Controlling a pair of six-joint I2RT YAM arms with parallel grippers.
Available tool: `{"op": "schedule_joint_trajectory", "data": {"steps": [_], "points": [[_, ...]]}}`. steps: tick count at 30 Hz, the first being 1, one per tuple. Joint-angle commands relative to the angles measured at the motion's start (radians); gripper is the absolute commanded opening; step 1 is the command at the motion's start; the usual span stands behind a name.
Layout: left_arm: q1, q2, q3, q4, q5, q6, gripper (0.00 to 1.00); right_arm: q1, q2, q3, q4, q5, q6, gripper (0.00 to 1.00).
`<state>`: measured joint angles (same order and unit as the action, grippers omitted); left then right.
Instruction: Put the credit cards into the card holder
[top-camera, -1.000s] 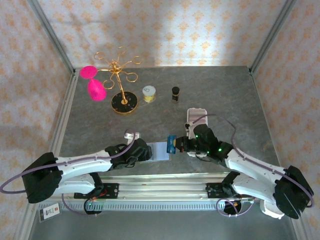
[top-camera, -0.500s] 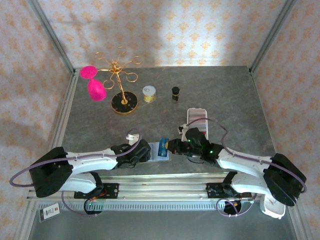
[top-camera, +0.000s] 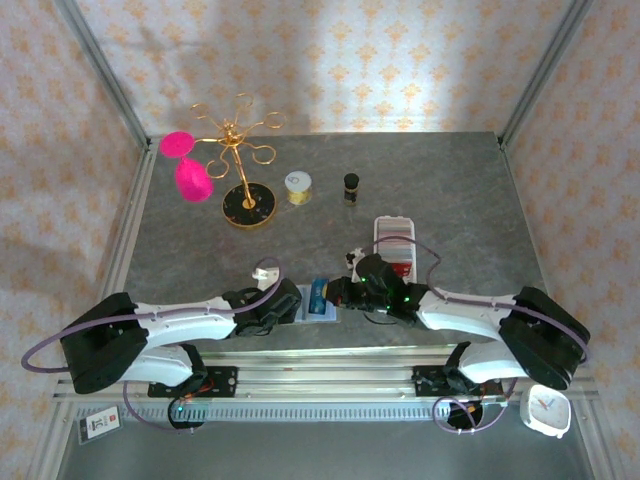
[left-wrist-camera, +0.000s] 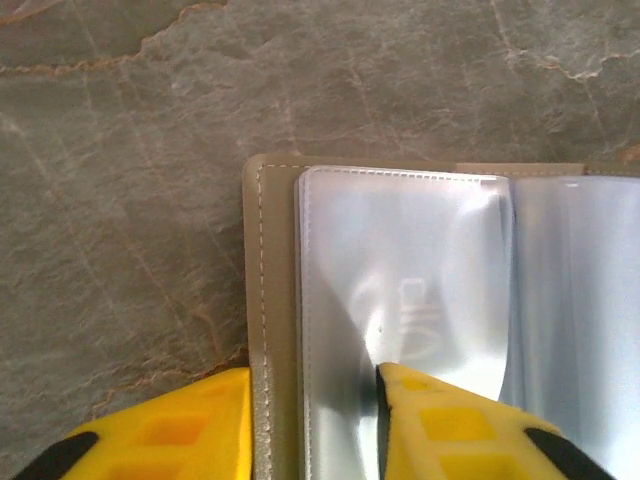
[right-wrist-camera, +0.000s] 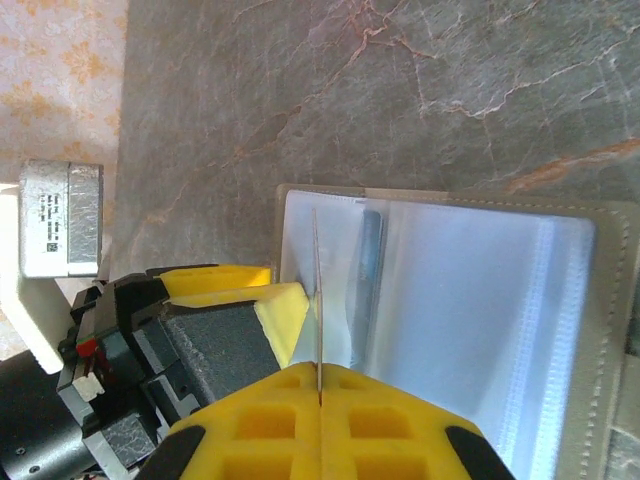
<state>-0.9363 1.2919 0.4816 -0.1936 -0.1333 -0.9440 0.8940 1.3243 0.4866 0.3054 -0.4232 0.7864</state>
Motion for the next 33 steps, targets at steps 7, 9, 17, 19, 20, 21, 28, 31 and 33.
{"op": "schedule_joint_trajectory", "data": {"steps": [7,9,17,19,20,21,28,31,33], "points": [[-0.01,0.001,-0.03,0.002,0.014,0.001,0.28,0.011,0.079,0.056,0.049,0.045,0.023,0.0],[-0.01,-0.008,-0.038,0.004,0.014,0.001,0.28,0.011,0.087,0.058,0.045,0.065,0.019,0.0],[-0.01,-0.029,-0.051,0.012,0.018,-0.002,0.28,0.011,0.147,0.063,0.082,0.102,0.035,0.0],[-0.011,-0.03,-0.052,0.012,0.02,-0.001,0.28,0.011,0.163,0.063,0.101,0.094,0.043,0.0],[-0.01,-0.031,-0.052,0.013,0.021,-0.001,0.28,0.011,0.171,0.064,0.104,0.091,0.045,0.0],[-0.01,-0.032,-0.053,0.015,0.02,-0.001,0.28,0.011,0.177,0.064,0.109,0.087,0.047,0.0],[-0.01,-0.032,-0.06,0.023,0.024,-0.002,0.28,0.011,0.196,0.045,0.154,0.05,0.074,0.0],[-0.01,-0.036,-0.064,0.029,0.025,-0.002,0.28,0.013,0.206,0.038,0.156,0.03,0.081,0.0],[-0.011,-0.037,-0.066,0.029,0.026,-0.003,0.28,0.013,0.203,0.028,0.157,0.021,0.089,0.0]]}}
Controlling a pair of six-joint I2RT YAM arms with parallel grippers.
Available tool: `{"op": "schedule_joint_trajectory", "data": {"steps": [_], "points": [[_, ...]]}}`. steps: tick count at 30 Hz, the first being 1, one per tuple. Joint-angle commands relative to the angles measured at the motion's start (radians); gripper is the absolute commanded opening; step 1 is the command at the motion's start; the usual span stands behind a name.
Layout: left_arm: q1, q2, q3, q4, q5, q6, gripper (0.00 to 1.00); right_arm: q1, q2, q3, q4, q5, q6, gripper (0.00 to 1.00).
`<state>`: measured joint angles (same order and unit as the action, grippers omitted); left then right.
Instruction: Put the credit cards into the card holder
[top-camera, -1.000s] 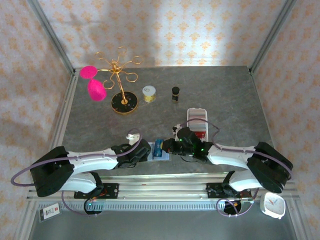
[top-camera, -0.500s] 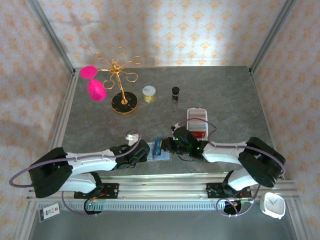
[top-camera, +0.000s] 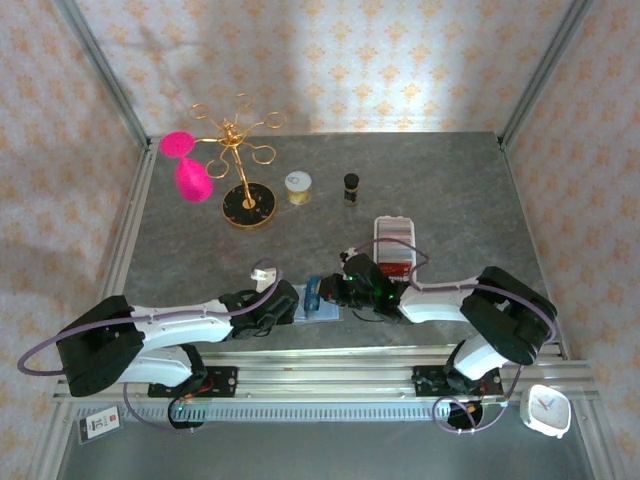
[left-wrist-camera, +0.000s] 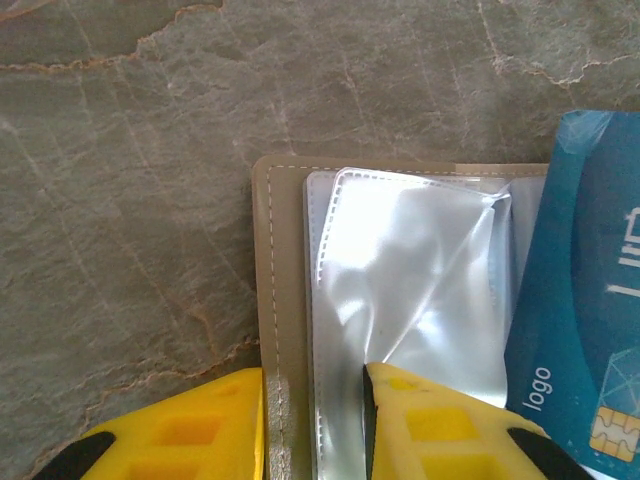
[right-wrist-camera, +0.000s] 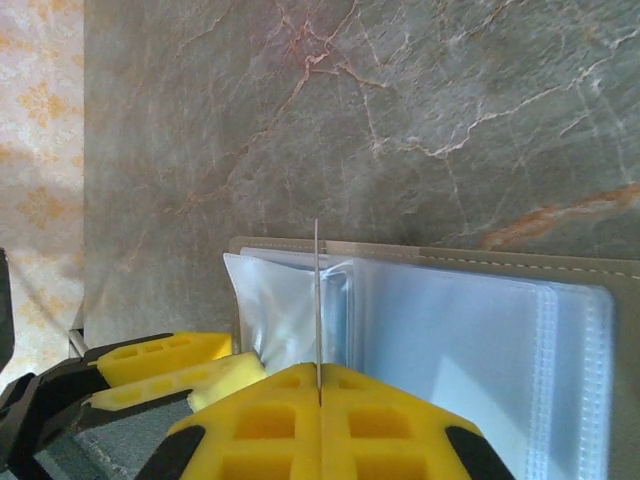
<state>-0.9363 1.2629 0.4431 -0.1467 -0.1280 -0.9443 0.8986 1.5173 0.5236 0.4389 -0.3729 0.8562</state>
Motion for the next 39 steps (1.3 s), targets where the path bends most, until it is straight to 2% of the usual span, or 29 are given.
{"op": "schedule_joint_trajectory", "data": {"steps": [1,11,29,39], "points": [[-0.01,-0.008,-0.027,-0.017,0.018,-0.002,0.28,0.009,0.006,-0.013,0.024,-0.031,0.021,0.0],[-0.01,-0.011,-0.03,-0.015,0.023,-0.005,0.28,0.009,-0.067,-0.053,0.023,0.035,0.044,0.0],[-0.01,-0.022,-0.038,-0.014,0.022,-0.01,0.28,0.037,0.034,-0.041,0.086,-0.032,0.07,0.0],[-0.01,-0.021,-0.047,0.0,0.018,-0.038,0.35,0.042,0.05,-0.051,0.051,-0.032,0.07,0.0]]}}
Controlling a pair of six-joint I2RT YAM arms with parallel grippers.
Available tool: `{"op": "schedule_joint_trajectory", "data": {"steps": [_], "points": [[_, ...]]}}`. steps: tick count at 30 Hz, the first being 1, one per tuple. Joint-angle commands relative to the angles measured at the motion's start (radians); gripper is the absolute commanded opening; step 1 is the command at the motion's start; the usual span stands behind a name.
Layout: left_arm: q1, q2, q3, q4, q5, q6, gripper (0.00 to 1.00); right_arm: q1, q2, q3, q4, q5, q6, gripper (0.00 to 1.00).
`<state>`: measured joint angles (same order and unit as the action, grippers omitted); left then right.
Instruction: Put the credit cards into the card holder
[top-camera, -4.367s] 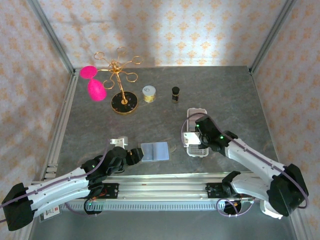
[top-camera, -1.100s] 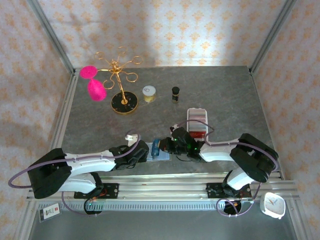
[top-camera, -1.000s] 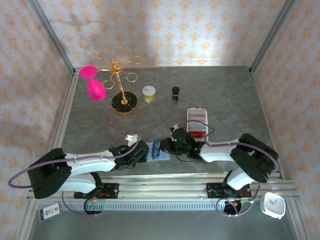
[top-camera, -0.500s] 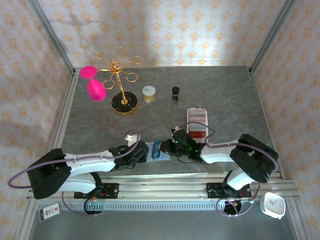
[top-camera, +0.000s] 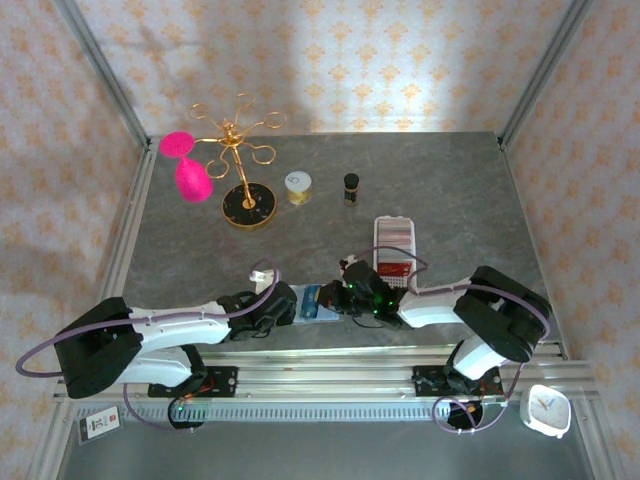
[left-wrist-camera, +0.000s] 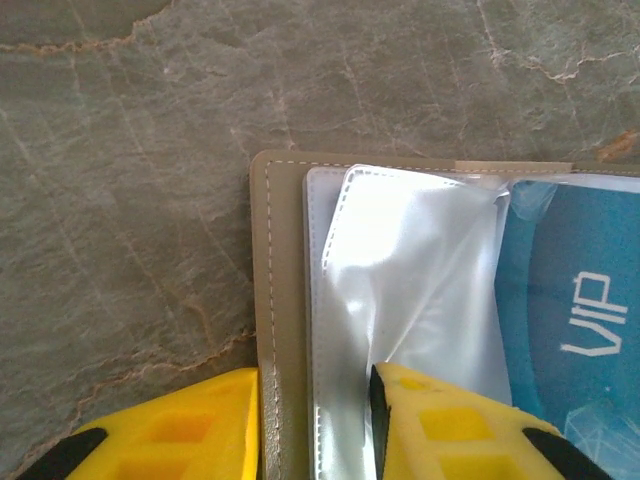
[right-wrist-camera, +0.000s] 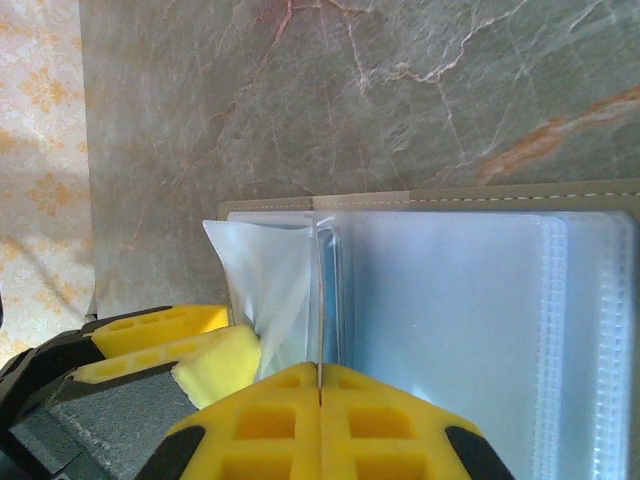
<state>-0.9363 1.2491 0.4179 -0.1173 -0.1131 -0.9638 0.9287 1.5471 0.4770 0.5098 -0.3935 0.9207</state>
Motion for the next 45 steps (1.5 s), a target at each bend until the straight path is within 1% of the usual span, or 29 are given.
{"op": "schedule_joint_trajectory", "data": {"steps": [1,9,20,24,30,33,38,41,45], "points": [[-0.012,-0.005,-0.022,-0.032,-0.003,-0.023,0.37,0.012,0.022,-0.004,-0.022,-0.012,0.003,0.0],[-0.01,-0.018,-0.03,-0.033,-0.037,-0.059,0.4,0.018,0.025,-0.003,-0.043,-0.007,-0.003,0.0],[-0.009,-0.14,-0.094,0.11,-0.046,-0.132,0.4,0.02,0.041,0.003,0.008,-0.047,0.0,0.0],[-0.008,-0.12,-0.1,0.128,-0.035,-0.139,0.38,0.022,0.043,-0.002,0.042,-0.06,0.007,0.0],[-0.008,-0.066,-0.085,0.108,-0.041,-0.136,0.3,0.022,0.045,-0.016,0.106,-0.078,0.022,0.0],[-0.007,-0.05,-0.087,0.11,-0.043,-0.135,0.28,0.022,0.045,-0.029,0.144,-0.076,0.034,0.0],[-0.008,-0.041,-0.09,0.131,-0.018,-0.122,0.29,0.022,0.072,-0.019,0.148,-0.068,0.037,0.0],[-0.007,-0.042,-0.096,0.14,-0.01,-0.115,0.31,0.022,0.085,-0.011,0.143,-0.049,0.031,0.0],[-0.007,-0.039,-0.095,0.146,-0.002,-0.11,0.33,0.022,0.098,0.018,0.099,-0.028,0.007,0.0]]}}
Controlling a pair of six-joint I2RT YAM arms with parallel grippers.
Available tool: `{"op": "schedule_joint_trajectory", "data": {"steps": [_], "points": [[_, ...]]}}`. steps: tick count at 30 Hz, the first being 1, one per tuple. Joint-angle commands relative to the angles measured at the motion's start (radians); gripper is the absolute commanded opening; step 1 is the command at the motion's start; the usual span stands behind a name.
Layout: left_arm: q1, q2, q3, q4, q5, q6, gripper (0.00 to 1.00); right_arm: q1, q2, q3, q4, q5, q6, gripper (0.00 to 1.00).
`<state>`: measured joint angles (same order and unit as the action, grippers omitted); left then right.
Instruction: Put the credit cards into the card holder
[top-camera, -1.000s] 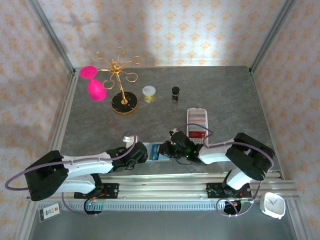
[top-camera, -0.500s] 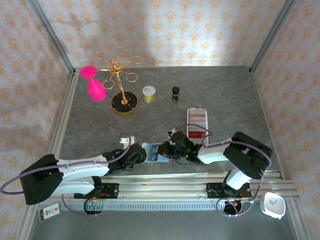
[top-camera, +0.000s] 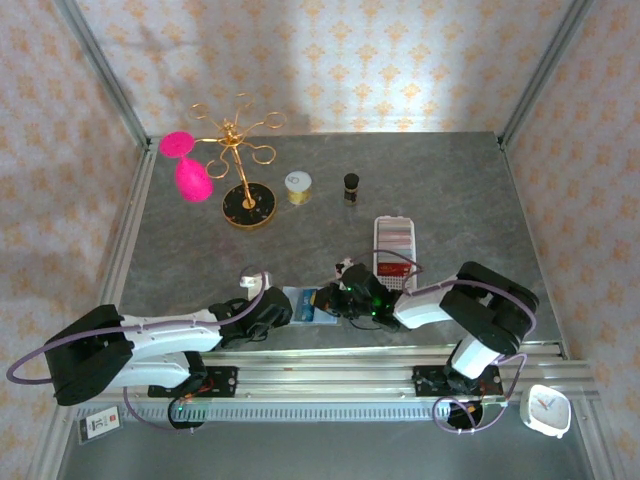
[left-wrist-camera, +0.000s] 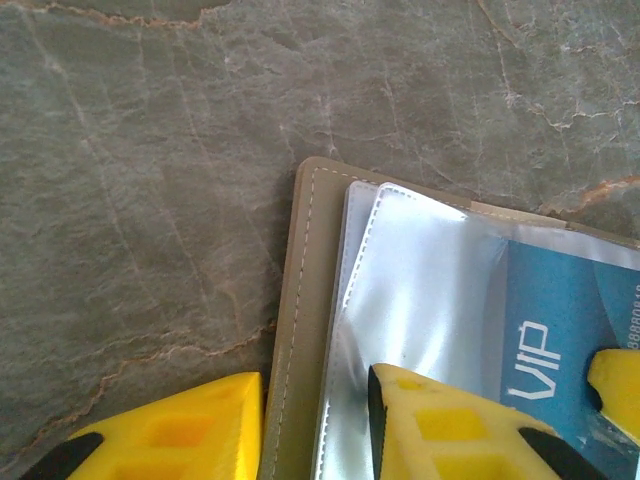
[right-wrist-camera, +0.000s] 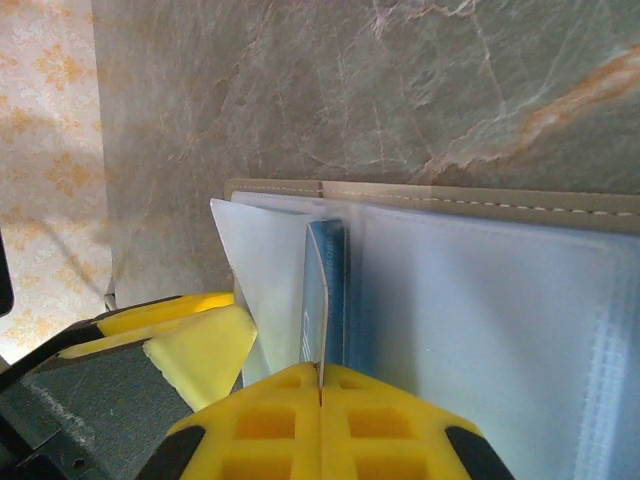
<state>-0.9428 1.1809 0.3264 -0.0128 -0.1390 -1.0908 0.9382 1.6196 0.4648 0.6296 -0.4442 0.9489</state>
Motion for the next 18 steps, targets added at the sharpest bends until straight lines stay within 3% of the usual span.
{"op": "schedule_joint_trajectory", "data": {"steps": [1,5,9,13,18], "points": [[-0.001,0.032,-0.004,0.042,0.026,0.018,0.34,0.012,0.029,0.036,-0.028,0.024,-0.027,0.0],[-0.001,0.04,-0.006,0.047,0.028,0.019,0.34,0.013,0.045,0.064,-0.055,0.02,-0.054,0.06],[-0.001,0.046,-0.007,0.053,0.032,0.019,0.36,0.013,0.052,0.101,-0.133,0.037,-0.1,0.2],[-0.001,0.043,-0.007,0.054,0.038,0.026,0.36,0.013,0.026,0.145,-0.281,0.098,-0.161,0.34],[-0.001,0.021,-0.017,0.056,0.037,0.029,0.36,0.013,-0.051,0.147,-0.384,0.179,-0.19,0.42]]}}
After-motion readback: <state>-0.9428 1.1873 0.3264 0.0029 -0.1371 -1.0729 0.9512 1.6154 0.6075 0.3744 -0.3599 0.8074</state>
